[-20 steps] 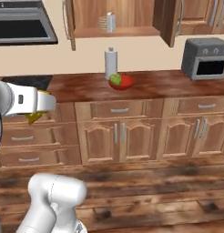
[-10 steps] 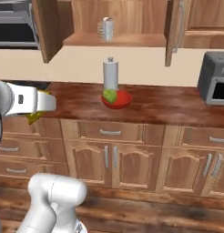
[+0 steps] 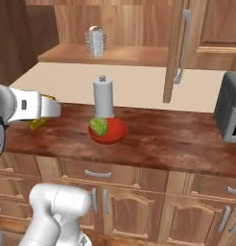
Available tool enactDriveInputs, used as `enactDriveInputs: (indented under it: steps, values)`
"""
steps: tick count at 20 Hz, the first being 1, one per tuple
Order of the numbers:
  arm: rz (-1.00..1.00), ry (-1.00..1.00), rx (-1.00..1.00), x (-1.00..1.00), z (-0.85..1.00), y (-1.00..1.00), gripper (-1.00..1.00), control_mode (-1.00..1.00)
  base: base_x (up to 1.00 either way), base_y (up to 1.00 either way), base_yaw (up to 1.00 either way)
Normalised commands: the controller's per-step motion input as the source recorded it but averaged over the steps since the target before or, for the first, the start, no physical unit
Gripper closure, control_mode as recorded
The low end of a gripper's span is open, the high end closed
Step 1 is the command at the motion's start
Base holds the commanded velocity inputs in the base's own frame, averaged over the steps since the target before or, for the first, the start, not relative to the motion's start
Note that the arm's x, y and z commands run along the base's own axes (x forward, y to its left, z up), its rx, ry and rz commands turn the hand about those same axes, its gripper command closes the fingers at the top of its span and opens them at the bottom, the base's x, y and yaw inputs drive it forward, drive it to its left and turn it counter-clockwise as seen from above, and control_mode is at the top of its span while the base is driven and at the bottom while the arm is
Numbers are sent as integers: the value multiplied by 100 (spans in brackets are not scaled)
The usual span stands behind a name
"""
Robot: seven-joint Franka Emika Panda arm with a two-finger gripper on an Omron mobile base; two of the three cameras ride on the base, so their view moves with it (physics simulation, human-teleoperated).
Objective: Pick the cheese from the fridge and the cheese grater from the cabinet and place them next to the salad bowl.
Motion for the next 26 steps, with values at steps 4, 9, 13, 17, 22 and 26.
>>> enactDriveInputs:
  steps: [4, 9, 13, 17, 22, 26]
  values:
    - [0, 0, 0, 0, 0, 0, 100, 100, 99, 0, -41]
    - [0, 0, 0, 0, 0, 0, 100, 100, 75, -10, -60]
    - [0, 0, 0, 0, 0, 0, 100, 100, 80, -6, -21]
    - [0, 0, 0, 0, 0, 0, 100, 100, 68, -36, 10]
    - [0, 0, 0, 0, 0, 0, 100, 100, 0, 0, 0]
    - [0, 0, 0, 0, 0, 0, 100, 100, 0, 0, 0]
